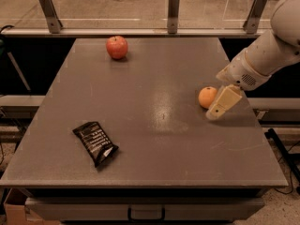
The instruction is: Move orange near rxbar chocolate
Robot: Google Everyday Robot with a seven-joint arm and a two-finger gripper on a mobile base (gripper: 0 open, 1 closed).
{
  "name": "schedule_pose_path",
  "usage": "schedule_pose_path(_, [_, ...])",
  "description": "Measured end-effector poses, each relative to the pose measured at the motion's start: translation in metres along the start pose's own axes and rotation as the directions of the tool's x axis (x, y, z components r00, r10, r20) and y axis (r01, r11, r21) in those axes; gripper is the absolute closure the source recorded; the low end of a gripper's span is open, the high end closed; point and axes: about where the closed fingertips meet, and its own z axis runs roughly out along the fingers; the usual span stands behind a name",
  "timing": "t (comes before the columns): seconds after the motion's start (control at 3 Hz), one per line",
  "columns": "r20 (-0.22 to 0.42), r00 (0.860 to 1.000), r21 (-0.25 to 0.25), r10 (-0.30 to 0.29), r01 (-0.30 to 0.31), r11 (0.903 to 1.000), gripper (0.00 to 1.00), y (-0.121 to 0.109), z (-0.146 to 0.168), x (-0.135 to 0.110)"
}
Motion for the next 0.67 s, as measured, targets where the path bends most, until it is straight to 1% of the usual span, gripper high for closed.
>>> schedule_pose_path(0.33, [0.016, 1.000, -0.051, 0.005, -0.004, 0.9987, 0.41, 0.015, 0.007, -0.013])
schedule_pose_path(0.67, [0.033, 0.999, -0.094, 0.000, 0.003, 0.9956, 0.65, 0.029, 0.006, -0.031])
